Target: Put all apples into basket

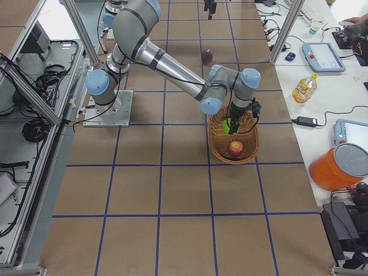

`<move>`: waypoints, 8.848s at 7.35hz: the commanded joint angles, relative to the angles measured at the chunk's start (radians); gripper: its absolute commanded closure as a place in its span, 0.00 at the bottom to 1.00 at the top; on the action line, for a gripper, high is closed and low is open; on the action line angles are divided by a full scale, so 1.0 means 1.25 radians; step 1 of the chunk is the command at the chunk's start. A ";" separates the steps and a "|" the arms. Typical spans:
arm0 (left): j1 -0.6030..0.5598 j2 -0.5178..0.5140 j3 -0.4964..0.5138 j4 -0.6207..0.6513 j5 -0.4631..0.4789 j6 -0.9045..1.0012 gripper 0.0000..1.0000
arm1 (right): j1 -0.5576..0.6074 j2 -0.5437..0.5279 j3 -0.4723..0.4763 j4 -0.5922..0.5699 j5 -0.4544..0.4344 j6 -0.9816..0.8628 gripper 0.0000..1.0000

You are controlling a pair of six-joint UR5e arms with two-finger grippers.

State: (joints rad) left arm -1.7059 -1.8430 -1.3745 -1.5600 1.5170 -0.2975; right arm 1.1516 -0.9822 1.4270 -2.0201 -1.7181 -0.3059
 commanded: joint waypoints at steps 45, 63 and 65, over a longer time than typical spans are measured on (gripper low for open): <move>0.096 0.172 -0.148 0.067 0.061 0.218 0.00 | 0.068 0.028 -0.123 0.235 0.071 0.091 1.00; 0.102 0.174 -0.147 0.066 0.060 0.218 0.00 | 0.333 -0.425 0.107 0.458 0.095 0.280 0.00; 0.103 0.170 -0.141 0.067 0.060 0.218 0.00 | 0.323 -0.440 0.114 0.427 0.099 0.249 0.00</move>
State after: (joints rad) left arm -1.5773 -1.6259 -1.5591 -1.4769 1.5923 -0.0245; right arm 1.5622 -1.5214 1.5617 -1.4682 -1.5958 0.0326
